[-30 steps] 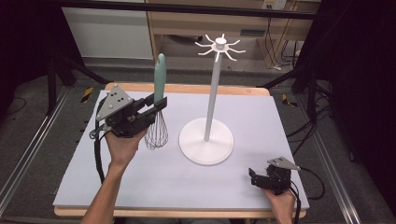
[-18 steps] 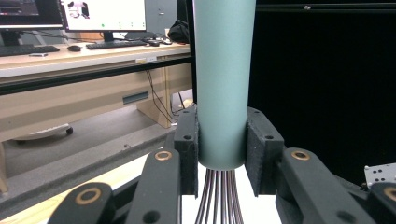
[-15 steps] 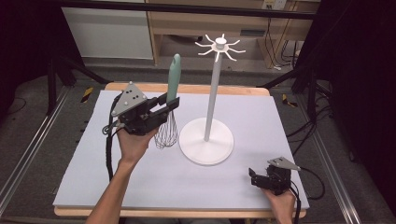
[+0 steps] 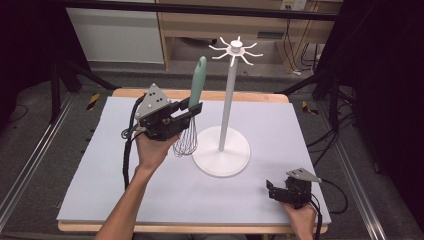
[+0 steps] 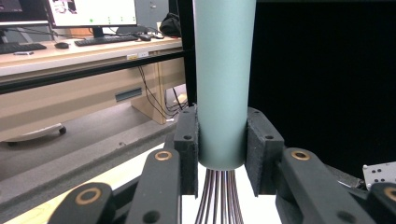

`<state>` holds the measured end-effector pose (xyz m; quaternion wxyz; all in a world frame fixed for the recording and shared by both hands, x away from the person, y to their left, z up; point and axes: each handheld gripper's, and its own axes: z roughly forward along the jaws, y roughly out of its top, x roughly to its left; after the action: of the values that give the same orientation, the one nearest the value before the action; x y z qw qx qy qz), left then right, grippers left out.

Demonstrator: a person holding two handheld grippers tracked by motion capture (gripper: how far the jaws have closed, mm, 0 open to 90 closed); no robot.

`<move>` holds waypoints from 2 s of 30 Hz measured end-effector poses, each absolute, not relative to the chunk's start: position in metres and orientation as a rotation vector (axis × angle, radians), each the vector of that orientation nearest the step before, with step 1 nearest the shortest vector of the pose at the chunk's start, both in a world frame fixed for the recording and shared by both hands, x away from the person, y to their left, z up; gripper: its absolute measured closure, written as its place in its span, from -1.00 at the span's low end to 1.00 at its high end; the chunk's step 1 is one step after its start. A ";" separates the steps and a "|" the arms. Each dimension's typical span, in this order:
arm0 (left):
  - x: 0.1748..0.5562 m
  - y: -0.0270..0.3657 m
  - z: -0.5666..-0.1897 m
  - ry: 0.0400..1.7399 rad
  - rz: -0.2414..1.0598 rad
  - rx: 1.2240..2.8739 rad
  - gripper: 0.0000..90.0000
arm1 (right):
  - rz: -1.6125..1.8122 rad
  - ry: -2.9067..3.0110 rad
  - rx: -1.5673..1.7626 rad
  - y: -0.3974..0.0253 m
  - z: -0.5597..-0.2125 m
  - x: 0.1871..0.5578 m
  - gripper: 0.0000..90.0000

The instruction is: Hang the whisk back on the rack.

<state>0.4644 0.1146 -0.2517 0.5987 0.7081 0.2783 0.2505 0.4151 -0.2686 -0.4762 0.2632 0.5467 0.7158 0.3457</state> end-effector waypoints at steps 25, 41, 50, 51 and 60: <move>0.482 0.100 -0.245 0.667 0.595 1.687 0.52 | 0.935 1.939 1.477 -0.269 -0.476 0.415 -0.80; 0.490 0.087 -0.248 0.666 0.579 1.695 0.52 | 0.938 1.939 1.476 -0.269 -0.476 0.415 -0.80; 0.494 0.081 -0.251 0.667 0.575 1.688 0.52 | 0.939 1.939 1.474 -0.269 -0.476 0.415 -0.80; 0.494 0.081 -0.251 0.666 0.576 1.687 0.52 | 0.939 1.940 1.475 -0.269 -0.476 0.415 -0.80; 0.498 0.075 -0.255 0.671 0.560 1.671 0.52 | 0.939 1.940 1.474 -0.269 -0.476 0.415 -0.80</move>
<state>0.4983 0.0749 -0.2552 0.5872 0.7172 0.2881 0.2404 0.4150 -0.2692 -0.4760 0.2620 0.5448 0.7170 0.3471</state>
